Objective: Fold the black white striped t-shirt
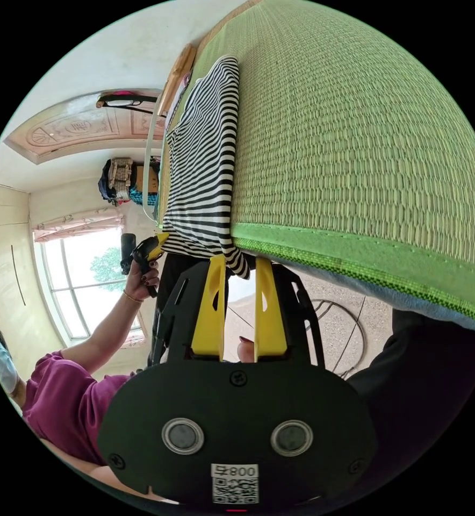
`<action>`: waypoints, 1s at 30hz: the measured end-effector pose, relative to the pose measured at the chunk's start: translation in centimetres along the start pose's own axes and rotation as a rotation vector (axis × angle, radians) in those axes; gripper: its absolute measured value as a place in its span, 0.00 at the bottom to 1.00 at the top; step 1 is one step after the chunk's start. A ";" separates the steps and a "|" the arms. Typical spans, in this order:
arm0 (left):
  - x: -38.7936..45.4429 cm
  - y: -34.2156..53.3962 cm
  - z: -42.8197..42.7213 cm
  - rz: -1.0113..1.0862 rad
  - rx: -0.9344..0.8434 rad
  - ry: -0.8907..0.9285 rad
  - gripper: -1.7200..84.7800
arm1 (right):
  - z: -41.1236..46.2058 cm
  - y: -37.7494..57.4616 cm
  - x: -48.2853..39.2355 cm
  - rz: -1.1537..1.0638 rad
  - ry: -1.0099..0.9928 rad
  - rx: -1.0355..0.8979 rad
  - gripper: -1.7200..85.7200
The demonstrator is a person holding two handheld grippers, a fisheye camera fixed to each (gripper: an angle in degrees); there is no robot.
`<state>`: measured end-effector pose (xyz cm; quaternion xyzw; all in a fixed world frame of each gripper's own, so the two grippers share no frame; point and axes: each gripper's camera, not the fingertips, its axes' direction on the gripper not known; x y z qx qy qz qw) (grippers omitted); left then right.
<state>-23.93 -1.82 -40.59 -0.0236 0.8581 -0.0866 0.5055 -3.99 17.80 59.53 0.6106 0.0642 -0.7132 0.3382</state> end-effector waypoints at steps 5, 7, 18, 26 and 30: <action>1.0 -1.7 1.7 -0.001 -0.022 -0.027 0.07 | -0.2 -0.1 1.2 -0.007 -0.037 -0.017 0.07; 1.3 -2.4 2.6 -0.011 -0.031 -0.011 0.06 | -0.6 0.0 1.5 -0.022 -0.047 -0.026 0.05; 4.3 -3.8 5.2 0.025 -0.029 0.103 0.05 | -6.8 3.0 3.4 -0.130 -0.243 -0.072 0.03; 8.3 -3.2 7.4 0.090 -0.012 0.212 0.05 | -12.8 7.0 4.1 -0.255 -0.339 -0.066 0.03; 10.8 -3.3 9.2 0.121 0.005 0.276 0.04 | -15.8 9.0 5.2 -0.288 -0.402 -0.021 0.03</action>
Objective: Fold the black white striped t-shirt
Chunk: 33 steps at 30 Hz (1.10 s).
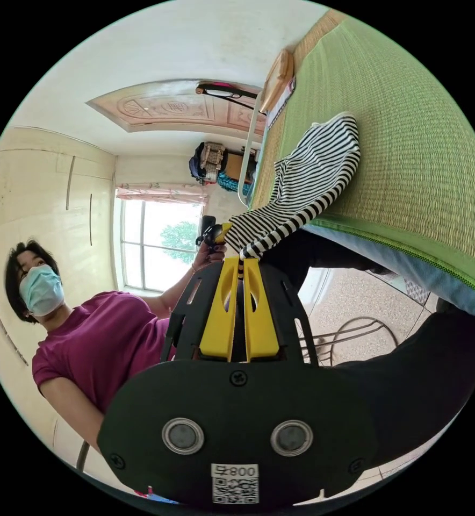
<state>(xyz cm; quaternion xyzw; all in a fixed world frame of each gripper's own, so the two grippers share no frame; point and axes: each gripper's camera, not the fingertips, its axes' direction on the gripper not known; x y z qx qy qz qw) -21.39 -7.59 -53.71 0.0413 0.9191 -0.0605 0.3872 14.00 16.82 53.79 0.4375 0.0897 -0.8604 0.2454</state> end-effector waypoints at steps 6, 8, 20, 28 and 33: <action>3.8 -2.1 4.2 0.086 0.003 0.051 0.04 | -5.8 3.3 -1.8 -0.086 -0.041 0.080 0.03; 5.0 -2.9 5.8 0.113 0.001 0.064 0.04 | -8.3 4.5 -2.5 -0.119 -0.050 0.117 0.03; 12.3 -9.5 19.4 0.252 -0.012 0.179 0.04 | -23.0 9.3 -5.5 -0.269 -0.070 0.319 0.03; 16.5 -17.9 34.3 0.283 -0.030 0.194 0.04 | -36.8 8.1 -6.1 -0.273 0.022 0.426 0.03; 21.1 -23.9 43.8 0.348 -0.007 0.186 0.04 | -46.9 5.9 -6.7 -0.273 0.056 0.509 0.03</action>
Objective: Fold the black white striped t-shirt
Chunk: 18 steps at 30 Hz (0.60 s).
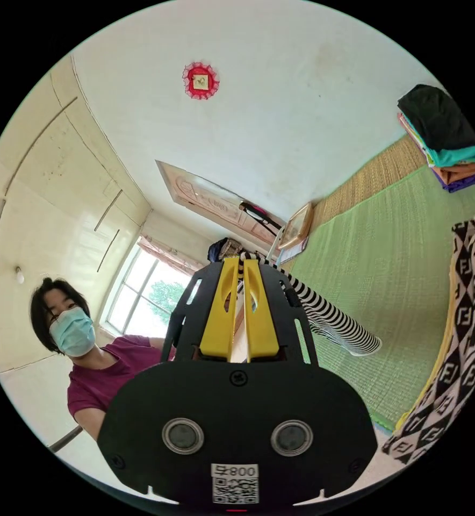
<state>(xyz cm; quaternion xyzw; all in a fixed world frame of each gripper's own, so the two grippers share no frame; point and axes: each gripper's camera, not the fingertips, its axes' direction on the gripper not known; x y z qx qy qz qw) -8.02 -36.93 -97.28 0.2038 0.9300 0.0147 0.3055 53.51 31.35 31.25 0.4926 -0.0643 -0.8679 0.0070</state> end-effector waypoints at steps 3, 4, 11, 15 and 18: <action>1.3 -4.7 6.9 0.063 0.006 0.002 0.04 | -5.6 -4.6 0.2 -0.016 0.019 0.074 0.03; 1.9 -6.4 9.8 0.088 0.006 0.009 0.04 | -8.1 -6.3 -0.2 -0.032 0.035 0.101 0.03; 4.3 -11.2 28.3 0.214 -0.089 0.029 0.04 | -24.1 -8.9 -3.3 -0.109 0.209 0.241 0.03; 2.0 -8.8 41.5 0.210 -0.224 0.039 0.04 | -32.2 -4.1 -1.2 -0.034 0.278 0.323 0.03; -1.7 -4.5 50.5 0.140 -0.371 0.028 0.04 | -37.9 2.1 3.0 0.102 0.284 0.407 0.03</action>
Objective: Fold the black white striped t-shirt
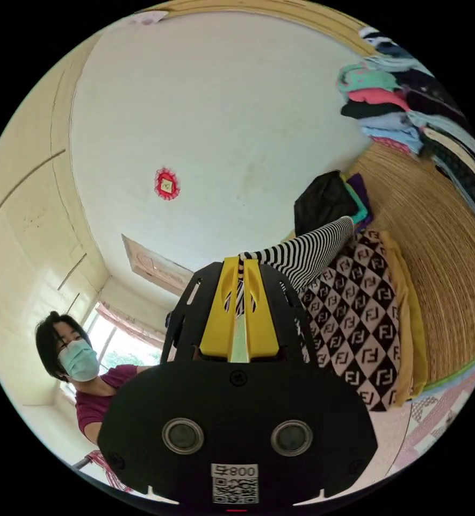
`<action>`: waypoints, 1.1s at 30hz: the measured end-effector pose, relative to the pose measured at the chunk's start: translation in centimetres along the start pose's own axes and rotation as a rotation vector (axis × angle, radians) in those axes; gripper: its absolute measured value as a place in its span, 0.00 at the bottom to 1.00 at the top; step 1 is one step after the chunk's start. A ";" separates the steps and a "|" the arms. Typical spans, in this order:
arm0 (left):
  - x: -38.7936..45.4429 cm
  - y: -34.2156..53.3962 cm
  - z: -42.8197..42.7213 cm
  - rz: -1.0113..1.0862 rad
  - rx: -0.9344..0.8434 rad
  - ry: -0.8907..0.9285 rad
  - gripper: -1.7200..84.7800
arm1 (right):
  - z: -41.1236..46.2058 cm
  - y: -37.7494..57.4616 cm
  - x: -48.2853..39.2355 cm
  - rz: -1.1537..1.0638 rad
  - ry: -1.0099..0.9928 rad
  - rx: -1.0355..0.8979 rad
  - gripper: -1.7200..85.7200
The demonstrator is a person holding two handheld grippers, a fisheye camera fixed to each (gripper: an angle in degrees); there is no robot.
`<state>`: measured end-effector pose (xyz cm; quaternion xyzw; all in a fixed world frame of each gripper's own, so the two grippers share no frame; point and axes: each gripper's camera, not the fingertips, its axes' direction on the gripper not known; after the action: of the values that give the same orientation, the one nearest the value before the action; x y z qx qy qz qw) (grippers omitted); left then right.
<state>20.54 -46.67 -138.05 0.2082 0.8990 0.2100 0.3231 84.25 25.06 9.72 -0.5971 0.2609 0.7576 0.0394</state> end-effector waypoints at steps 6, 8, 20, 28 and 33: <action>-3.4 3.9 11.6 -0.028 -0.166 -0.016 0.04 | -7.1 6.5 7.8 0.147 0.029 0.042 0.03; -3.7 4.3 13.5 -0.016 -0.182 -0.032 0.04 | -8.6 7.7 9.2 0.164 0.025 0.055 0.03; -7.9 7.1 26.0 -0.026 -0.344 -0.173 0.04 | -12.1 10.8 14.7 0.296 0.047 0.081 0.03; -11.3 8.6 30.8 -0.070 -0.374 -0.199 0.05 | -14.1 12.5 14.4 0.327 0.103 0.161 0.03; -12.4 9.7 32.4 -0.087 -0.361 -0.176 0.05 | -13.2 13.0 9.4 0.236 0.275 0.192 0.03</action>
<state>53.18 -37.14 -149.74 0.1254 0.8233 0.3343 0.4413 88.43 5.70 3.53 -0.6538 0.4029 0.6399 -0.0291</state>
